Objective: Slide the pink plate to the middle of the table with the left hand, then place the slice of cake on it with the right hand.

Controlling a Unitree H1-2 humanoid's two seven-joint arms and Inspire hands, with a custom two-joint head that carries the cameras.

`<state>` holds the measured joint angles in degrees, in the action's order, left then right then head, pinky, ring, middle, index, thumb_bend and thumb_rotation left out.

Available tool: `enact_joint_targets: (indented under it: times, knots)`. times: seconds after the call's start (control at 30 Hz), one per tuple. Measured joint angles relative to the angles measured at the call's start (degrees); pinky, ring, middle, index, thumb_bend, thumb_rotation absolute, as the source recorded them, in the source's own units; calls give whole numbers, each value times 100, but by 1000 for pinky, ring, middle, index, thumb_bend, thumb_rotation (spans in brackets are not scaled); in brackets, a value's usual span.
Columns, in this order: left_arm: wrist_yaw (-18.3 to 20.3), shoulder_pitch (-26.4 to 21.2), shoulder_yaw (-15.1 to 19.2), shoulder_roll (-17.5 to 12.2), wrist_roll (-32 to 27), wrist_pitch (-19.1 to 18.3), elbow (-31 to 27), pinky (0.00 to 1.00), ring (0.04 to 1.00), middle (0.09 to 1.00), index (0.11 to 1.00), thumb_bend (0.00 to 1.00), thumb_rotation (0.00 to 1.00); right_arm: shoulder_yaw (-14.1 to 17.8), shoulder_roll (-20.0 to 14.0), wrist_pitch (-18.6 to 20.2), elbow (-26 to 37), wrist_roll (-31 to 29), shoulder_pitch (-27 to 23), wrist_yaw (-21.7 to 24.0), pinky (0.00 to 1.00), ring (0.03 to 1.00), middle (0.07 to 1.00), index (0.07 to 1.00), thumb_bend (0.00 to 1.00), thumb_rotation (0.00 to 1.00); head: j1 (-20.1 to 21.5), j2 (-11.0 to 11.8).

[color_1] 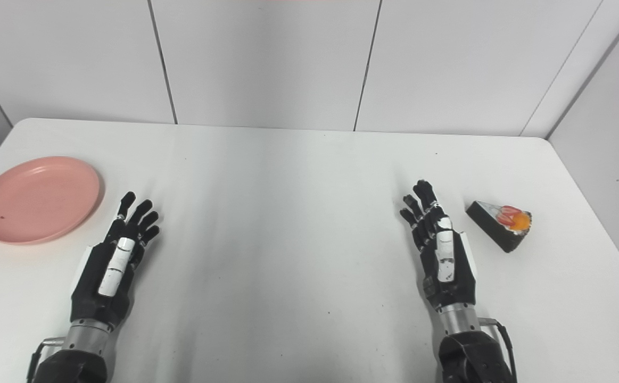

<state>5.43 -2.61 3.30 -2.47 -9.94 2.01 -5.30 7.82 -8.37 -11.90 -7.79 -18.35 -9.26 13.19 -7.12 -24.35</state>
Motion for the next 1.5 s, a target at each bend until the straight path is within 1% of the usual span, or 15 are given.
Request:
enact_joint_targets:
  times: [0.1,0.57,0.7,0.77,0.83,0.9,0.93,0.97,1.0,1.07,1.13,1.23,1.5]
  knots:
    - [0,0,-2,9,17,10,1,927,936,947,991,767,748,7,1,0,0,-2,1,0,943,941,966,942,825,977,18,-9]
    - [0,0,3,23,16,39,12,929,935,946,988,785,744,9,2,0,14,-8,4,1,932,936,966,932,826,972,97,-52]
    - [0,0,5,20,16,38,11,935,941,951,995,788,745,8,2,0,57,3,7,-1,929,931,962,929,830,973,228,-202]
    - [0,0,8,15,12,35,0,937,945,956,998,785,736,6,2,2,90,13,13,-5,933,932,962,931,820,980,246,-220]
    - [0,0,23,4,-15,17,-54,941,947,958,998,784,733,4,6,18,135,31,34,-33,927,928,957,926,813,978,430,-473]
    - [0,0,47,-28,-34,-23,-165,945,951,961,1000,778,731,-6,34,112,243,44,92,-102,919,922,952,918,818,971,431,-475]
    - [0,-1,57,-48,-37,-78,-235,946,952,962,1000,776,731,-13,55,187,303,53,130,-135,917,921,951,917,821,969,483,-553]
    - [0,-6,66,-66,-43,-99,-286,947,953,962,999,764,723,-23,69,273,349,74,161,-171,920,923,953,917,827,967,483,-554]
    - [0,-7,80,-69,-53,-126,-343,947,953,963,997,757,721,-38,82,319,402,83,201,-221,925,926,956,919,826,967,501,-641]
    - [0,-5,95,-66,-103,-220,-453,953,957,965,999,754,726,-61,114,448,525,87,294,-262,937,934,964,926,816,971,510,-711]
    - [-2,-5,108,-67,-160,-334,-523,956,961,968,1000,756,729,-93,152,599,629,92,361,-291,941,938,968,929,815,965,518,-729]
    - [-2,-6,106,-67,-162,-413,-611,957,960,964,997,768,712,-97,179,661,664,94,389,-346,916,919,950,916,825,955,519,-747]
    - [-2,-6,112,-67,-162,-437,-608,953,960,967,995,776,715,-122,204,870,815,150,435,-441,918,918,952,918,825,959,510,-729]
